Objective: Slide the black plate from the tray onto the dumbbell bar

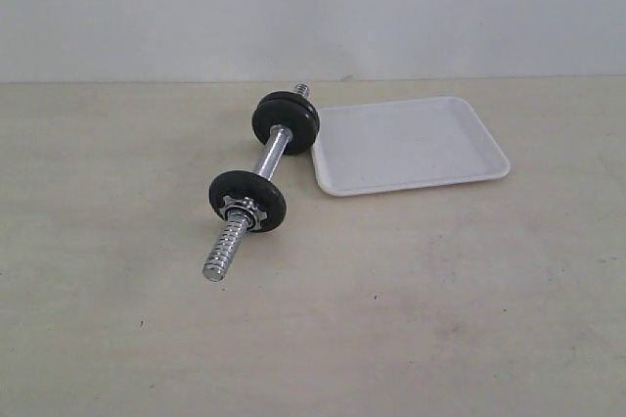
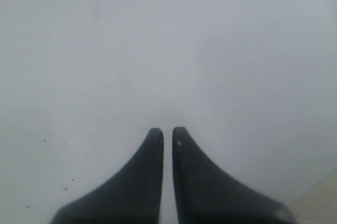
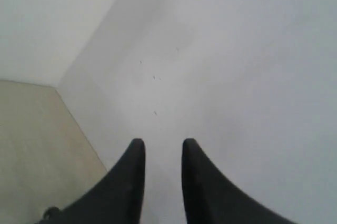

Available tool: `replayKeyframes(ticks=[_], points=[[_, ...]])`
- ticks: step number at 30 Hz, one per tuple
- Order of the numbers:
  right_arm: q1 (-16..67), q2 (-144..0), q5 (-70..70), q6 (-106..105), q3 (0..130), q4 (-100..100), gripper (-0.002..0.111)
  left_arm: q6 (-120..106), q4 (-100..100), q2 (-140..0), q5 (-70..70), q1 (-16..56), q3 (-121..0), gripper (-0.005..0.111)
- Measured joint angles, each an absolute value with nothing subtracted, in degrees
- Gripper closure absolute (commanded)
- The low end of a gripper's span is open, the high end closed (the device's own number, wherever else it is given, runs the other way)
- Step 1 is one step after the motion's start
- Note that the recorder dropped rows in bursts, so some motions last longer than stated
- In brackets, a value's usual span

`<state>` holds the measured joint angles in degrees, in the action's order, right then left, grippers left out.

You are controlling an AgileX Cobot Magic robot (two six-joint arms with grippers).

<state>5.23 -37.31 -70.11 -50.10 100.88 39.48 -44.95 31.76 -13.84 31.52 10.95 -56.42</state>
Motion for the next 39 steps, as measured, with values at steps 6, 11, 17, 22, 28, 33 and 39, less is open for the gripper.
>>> replayKeyframes(ticks=[6,11,17,22,28,33,39], points=[[5.23,-33.67,-69.6,-40.63,91.92,20.72,0.108,-42.32,30.56,-6.67,28.97,10.95,-46.21,0.102],[5.23,-29.24,-65.81,-35.86,80.98,17.78,0.108,-28.97,23.49,-5.2,28.0,10.95,-40.31,0.102],[5.23,-21.02,-44.71,-33.81,61.38,21.74,0.108,-19.91,19.97,-5.11,28.01,10.95,-34.04,0.102],[5.23,-16.11,-18.26,-33.72,40.79,36.17,0.108,-16.43,23.08,-3.78,24.87,10.95,-29.96,0.102],[5.23,-16.12,-9.41,-33.69,25.43,48.87,0.108,-15.92,26.64,-1.0,22.78,10.95,-24.27,0.102],[5.23,-16.12,-9.41,-35.09,23.86,50.44,0.108,-16.06,29.57,-0.35,22.07,10.95,-19.53,0.102],[5.23,-16.12,-13.82,-37.03,23.86,51.01,0.108,-18.78,32.65,-0.23,20.26,10.95,-15.47,0.102]])
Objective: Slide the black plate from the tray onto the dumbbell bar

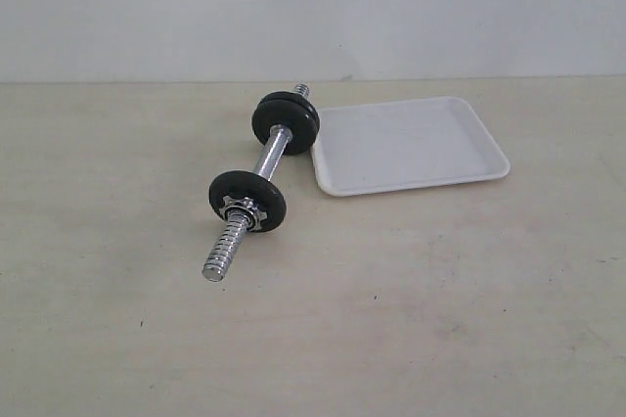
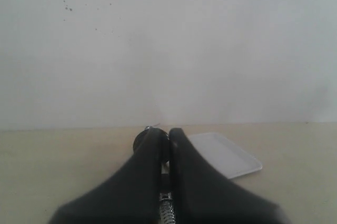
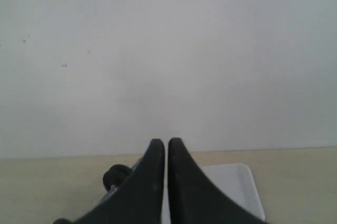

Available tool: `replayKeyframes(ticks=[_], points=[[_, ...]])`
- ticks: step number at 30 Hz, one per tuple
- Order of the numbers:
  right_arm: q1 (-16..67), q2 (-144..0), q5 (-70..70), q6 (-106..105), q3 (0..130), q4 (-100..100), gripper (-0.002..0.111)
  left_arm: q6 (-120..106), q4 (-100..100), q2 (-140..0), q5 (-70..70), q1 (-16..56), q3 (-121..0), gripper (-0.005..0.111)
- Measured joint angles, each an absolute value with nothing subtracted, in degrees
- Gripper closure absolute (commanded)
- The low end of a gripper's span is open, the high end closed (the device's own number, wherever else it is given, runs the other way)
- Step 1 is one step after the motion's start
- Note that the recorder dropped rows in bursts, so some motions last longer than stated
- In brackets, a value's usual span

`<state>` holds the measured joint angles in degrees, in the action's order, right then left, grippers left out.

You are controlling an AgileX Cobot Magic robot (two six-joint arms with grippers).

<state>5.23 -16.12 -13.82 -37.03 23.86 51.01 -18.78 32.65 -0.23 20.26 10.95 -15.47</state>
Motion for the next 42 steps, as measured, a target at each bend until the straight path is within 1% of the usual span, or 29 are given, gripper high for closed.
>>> replayKeyframes(ticks=[6,12,19,22,25,32,36,42], points=[[5.23,-16.12,-20.72,-43.79,23.86,55.06,0.108,-22.08,33.4,-0.23,19.89,10.95,-14.0,0.102],[5.23,-16.12,-20.43,-56.95,21.33,65.3,0.108,-22.7,34.3,-0.14,17.91,10.95,-8.85,0.102],[5.23,-16.12,-17.21,-57.53,19.78,66.83,0.108,-22.7,34.57,-0.14,14.34,10.95,-0.4,0.102],[5.23,-16.12,-17.21,-53.37,19.78,67.08,0.108,-20.97,30.17,-0.14,14.34,10.95,-0.22,0.102],[5.23,-16.12,-16.71,-51.71,19.78,67.31,0.108,-13.55,23.05,-0.14,14.34,10.95,-0.22,0.102],[5.23,-16.12,-17.43,-50.92,19.78,67.57,0.108,18.5,0.4,-0.14,13.61,10.95,-0.22,0.102],[5.23,-16.12,-18.63,-50.92,19.78,67.57,0.108,24.94,-4.8,-0.14,9.71,10.95,-0.22,0.102],[5.23,-16.12,-18.86,-50.92,19.78,67.57,0.108,26.37,-5.97,-0.14,7.73,10.95,-0.22,0.102]])
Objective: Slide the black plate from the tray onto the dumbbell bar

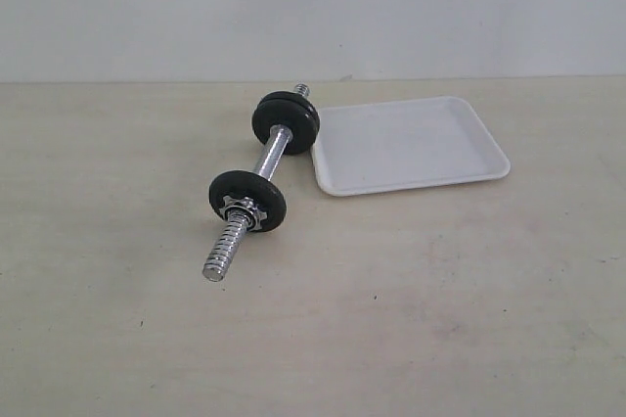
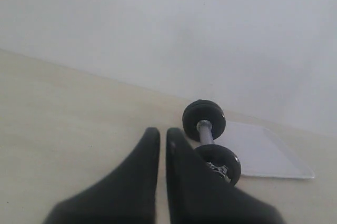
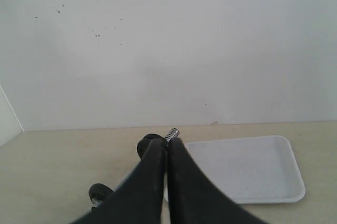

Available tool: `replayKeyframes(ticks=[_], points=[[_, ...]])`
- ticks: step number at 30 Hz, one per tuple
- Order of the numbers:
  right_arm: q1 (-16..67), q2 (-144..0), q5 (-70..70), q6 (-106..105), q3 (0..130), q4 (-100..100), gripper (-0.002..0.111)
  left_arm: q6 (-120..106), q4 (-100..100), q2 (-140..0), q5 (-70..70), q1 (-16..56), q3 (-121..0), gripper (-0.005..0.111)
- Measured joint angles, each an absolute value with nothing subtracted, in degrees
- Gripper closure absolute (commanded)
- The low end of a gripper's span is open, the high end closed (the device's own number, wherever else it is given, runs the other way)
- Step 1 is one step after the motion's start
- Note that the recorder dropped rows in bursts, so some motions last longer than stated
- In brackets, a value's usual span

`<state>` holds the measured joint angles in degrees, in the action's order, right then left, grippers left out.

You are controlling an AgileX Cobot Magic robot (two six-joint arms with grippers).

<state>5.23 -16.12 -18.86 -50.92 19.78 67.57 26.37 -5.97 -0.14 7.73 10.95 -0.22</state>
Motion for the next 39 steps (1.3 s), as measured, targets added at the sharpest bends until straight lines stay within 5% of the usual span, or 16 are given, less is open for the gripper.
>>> replayKeyframes(ticks=[23,39], points=[[5.23,-0.38,-17.94,-48.38,17.46,53.87,0.108,26.59,-3.42,-0.14,9.2,10.95,-0.22,0.102],[5.23,-0.25,-3.94,-41.07,2.76,53.46,0.108,0.0,-5.84,-0.14,16.94,10.95,-0.22,0.102]])
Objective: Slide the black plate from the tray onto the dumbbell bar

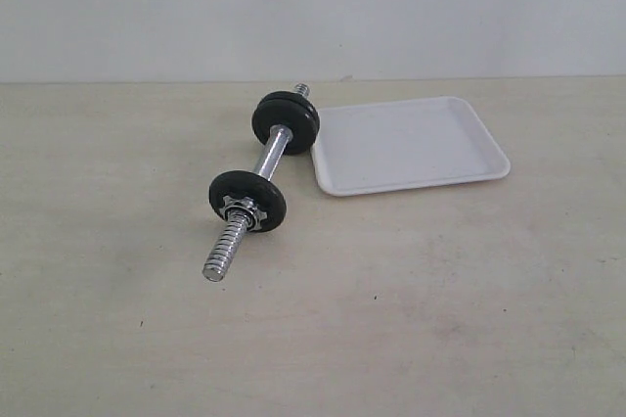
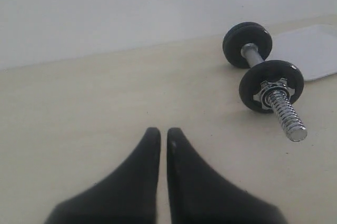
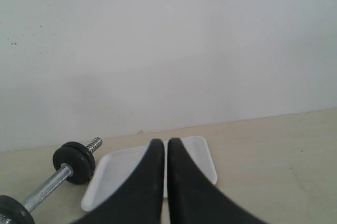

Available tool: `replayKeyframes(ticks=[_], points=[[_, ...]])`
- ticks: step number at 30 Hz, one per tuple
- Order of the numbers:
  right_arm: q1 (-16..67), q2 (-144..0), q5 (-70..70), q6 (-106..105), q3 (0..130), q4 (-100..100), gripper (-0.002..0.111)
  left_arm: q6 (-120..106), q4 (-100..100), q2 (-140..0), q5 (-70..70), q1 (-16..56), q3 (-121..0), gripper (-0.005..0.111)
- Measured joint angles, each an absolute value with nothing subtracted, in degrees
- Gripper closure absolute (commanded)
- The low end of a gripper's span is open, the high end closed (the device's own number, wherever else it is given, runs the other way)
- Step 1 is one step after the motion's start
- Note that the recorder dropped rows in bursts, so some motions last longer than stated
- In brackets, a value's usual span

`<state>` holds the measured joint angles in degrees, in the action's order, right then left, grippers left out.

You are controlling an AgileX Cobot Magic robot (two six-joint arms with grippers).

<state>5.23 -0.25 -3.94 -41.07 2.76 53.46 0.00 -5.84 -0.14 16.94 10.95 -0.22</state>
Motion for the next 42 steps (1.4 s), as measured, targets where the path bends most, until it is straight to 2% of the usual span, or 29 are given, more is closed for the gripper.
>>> replayKeyframes(ticks=[5,8,11,14,20,31,42], points=[[5.23,-0.25,-3.93,-37.25,2.76,46.41,0.108,0.0,-6.19,-0.14,17.16,10.95,-0.22,0.102],[5.23,-0.25,-6.0,-20.2,2.76,25.79,0.108,0.3,-6.89,-0.14,17.34,10.95,-0.22,0.102],[5.23,-0.25,-7.73,5.66,2.76,3.07,0.108,1.01,-7.3,-0.14,17.44,10.15,-0.22,0.102],[5.23,-0.25,-8.1,15.06,2.76,-6.13,0.108,3.55,-7.41,-0.14,17.44,6.4,-0.22,0.102],[5.23,-0.25,-7.91,13.61,0.42,-5.01,0.108,8.77,-7.52,-0.14,17.58,-1.54,-0.22,0.102],[5.23,-0.25,-18.3,6.04,0.2,-4.76,0.108,9.75,-7.52,-0.14,17.58,-1.31,-0.22,0.102],[5.23,-0.25,-19.41,2.87,0.02,-5.48,0.108,9.75,-7.52,-0.14,17.58,-1.6,-0.22,0.102]])
